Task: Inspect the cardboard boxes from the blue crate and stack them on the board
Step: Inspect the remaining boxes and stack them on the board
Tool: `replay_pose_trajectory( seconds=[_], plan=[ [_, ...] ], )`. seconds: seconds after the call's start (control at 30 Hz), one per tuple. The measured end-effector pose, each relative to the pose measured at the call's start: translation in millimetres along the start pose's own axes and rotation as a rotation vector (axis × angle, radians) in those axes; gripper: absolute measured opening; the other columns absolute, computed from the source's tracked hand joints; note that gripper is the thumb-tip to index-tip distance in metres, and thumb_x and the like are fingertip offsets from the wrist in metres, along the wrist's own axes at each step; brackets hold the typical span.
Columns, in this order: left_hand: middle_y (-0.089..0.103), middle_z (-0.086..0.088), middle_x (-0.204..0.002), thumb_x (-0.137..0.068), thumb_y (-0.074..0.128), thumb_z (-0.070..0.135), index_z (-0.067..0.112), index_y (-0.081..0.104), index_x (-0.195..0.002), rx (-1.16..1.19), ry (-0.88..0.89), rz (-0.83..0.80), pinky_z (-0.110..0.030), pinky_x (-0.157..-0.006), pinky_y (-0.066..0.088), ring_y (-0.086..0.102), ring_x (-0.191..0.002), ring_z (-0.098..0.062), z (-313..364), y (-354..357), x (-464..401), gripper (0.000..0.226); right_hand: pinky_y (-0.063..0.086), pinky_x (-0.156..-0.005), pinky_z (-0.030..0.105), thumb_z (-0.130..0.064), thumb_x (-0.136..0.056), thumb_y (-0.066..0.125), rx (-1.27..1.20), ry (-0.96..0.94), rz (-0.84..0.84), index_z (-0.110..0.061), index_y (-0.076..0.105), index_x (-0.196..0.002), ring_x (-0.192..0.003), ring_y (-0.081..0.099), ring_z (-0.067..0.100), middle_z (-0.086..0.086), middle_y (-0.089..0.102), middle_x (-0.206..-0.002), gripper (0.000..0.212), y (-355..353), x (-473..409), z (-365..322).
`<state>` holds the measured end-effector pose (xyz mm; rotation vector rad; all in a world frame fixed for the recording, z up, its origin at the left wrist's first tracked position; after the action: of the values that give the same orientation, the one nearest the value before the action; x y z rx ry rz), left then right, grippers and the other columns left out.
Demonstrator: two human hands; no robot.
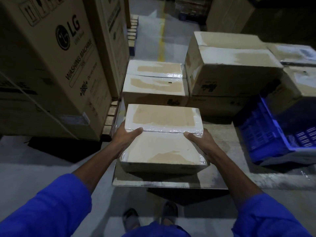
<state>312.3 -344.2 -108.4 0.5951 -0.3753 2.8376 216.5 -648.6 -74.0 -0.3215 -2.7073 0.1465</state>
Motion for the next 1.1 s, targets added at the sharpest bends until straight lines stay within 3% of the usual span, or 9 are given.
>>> replay_pose_trajectory(
  seconds=[0.1,0.2,0.27,0.53,0.7,0.77,0.9,1.03,1.1],
  plan=[
    [0.071,0.001,-0.121,-0.088,0.074,0.049,0.028,0.054,-0.138,0.063,0.046,-0.065,-0.028,-0.07,0.062,0.074,-0.099,-0.016,5.0,-3.2,7.4,0.059,0.06,-0.069,0.021,-0.033,-0.094,0.073,0.04,-0.041,0.025,-0.027,0.066,-0.108,-0.089,0.076,0.006,0.0,0.075,-0.111,0.017,0.1,5.6,-1.5],
    [0.064,0.004,-0.135,-0.072,0.063,0.085,0.028,0.047,-0.146,0.112,0.055,0.018,-0.043,-0.091,0.058,0.067,-0.116,-0.019,12.4,-6.3,11.2,0.095,0.058,-0.096,0.045,-0.083,-0.079,0.061,-0.023,-0.015,0.091,-0.026,0.067,-0.118,-0.107,0.073,0.021,0.004,0.074,-0.122,0.069,-4.6,9.4,-3.5],
    [0.057,0.003,-0.143,-0.064,0.055,0.096,0.028,0.041,-0.151,0.187,0.014,0.088,-0.048,-0.102,0.051,0.06,-0.124,-0.02,12.2,-14.5,6.8,0.112,0.053,-0.102,0.051,-0.097,-0.072,0.049,-0.102,0.021,0.093,-0.028,0.067,-0.122,-0.116,0.07,0.027,0.005,0.073,-0.126,0.087,-7.8,12.1,-8.4],
    [0.072,-0.008,-0.127,-0.072,0.04,0.094,0.031,0.059,-0.141,0.436,0.011,0.074,-0.058,-0.096,0.057,0.069,-0.116,-0.03,51.6,-27.2,37.9,0.095,0.052,-0.102,0.053,-0.075,-0.097,0.025,-0.285,-0.021,0.218,-0.028,0.068,-0.116,-0.118,0.064,0.03,0.005,0.071,-0.123,0.067,-17.5,18.4,-36.4],
    [0.08,0.003,-0.096,-0.1,0.022,0.071,0.028,0.071,-0.108,0.368,0.02,0.079,-0.041,-0.079,0.057,0.076,-0.088,-0.014,65.0,-24.5,52.5,0.065,0.049,-0.108,0.057,-0.095,-0.074,0.047,-0.286,0.017,0.166,-0.02,0.066,-0.136,-0.124,0.065,0.034,0.012,0.071,-0.131,0.098,-23.6,23.5,-31.3],
    [0.079,0.003,-0.096,-0.103,0.032,0.063,0.027,0.066,-0.108,0.299,0.02,0.07,-0.039,-0.075,0.056,0.076,-0.087,-0.016,67.4,-26.4,53.5,0.049,0.055,-0.1,0.053,-0.093,-0.071,0.055,-0.277,0.017,0.113,-0.017,0.065,-0.133,-0.119,0.068,0.037,0.017,0.071,-0.128,0.098,-23.9,25.1,-31.4],
    [0.069,-0.004,-0.118,-0.093,0.072,0.045,0.024,0.045,-0.136,0.136,-0.1,0.053,-0.05,-0.085,0.06,0.072,-0.102,-0.025,70.3,-27.1,39.4,0.055,0.058,-0.093,0.052,-0.058,-0.097,0.052,-0.156,-0.024,0.105,-0.023,0.064,-0.119,-0.104,0.072,0.031,0.014,0.072,-0.12,0.043,-21.9,21.7,-48.4],
    [0.072,-0.011,-0.121,-0.072,0.093,0.029,0.014,0.049,-0.136,0.119,-0.134,-0.027,-0.046,-0.09,0.062,0.075,-0.101,-0.025,74.2,-22.4,18.3,0.079,0.057,-0.098,0.053,-0.071,-0.072,0.078,0.143,0.037,0.091,-0.021,0.045,-0.147,-0.115,0.066,0.027,0.004,0.061,-0.135,0.096,-19.7,1.9,-63.0],
    [0.073,-0.012,-0.118,-0.073,0.093,0.023,0.011,0.054,-0.131,0.105,-0.13,-0.04,-0.043,-0.088,0.063,0.075,-0.101,-0.026,74.7,-20.8,15.0,0.071,0.058,-0.096,0.048,-0.077,-0.054,0.087,0.26,0.043,0.035,-0.02,0.04,-0.147,-0.114,0.066,0.023,0.002,0.062,-0.135,0.118,-19.7,-9.2,-60.3]
  ],
)
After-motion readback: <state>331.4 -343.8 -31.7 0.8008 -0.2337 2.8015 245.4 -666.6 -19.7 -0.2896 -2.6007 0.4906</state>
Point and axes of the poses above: each hand's wrist, its own x-axis away from the middle knuckle, its own y-axis out of the palm, z = x × y, the point moved 1 cm from there along -x, towards the middle knuckle
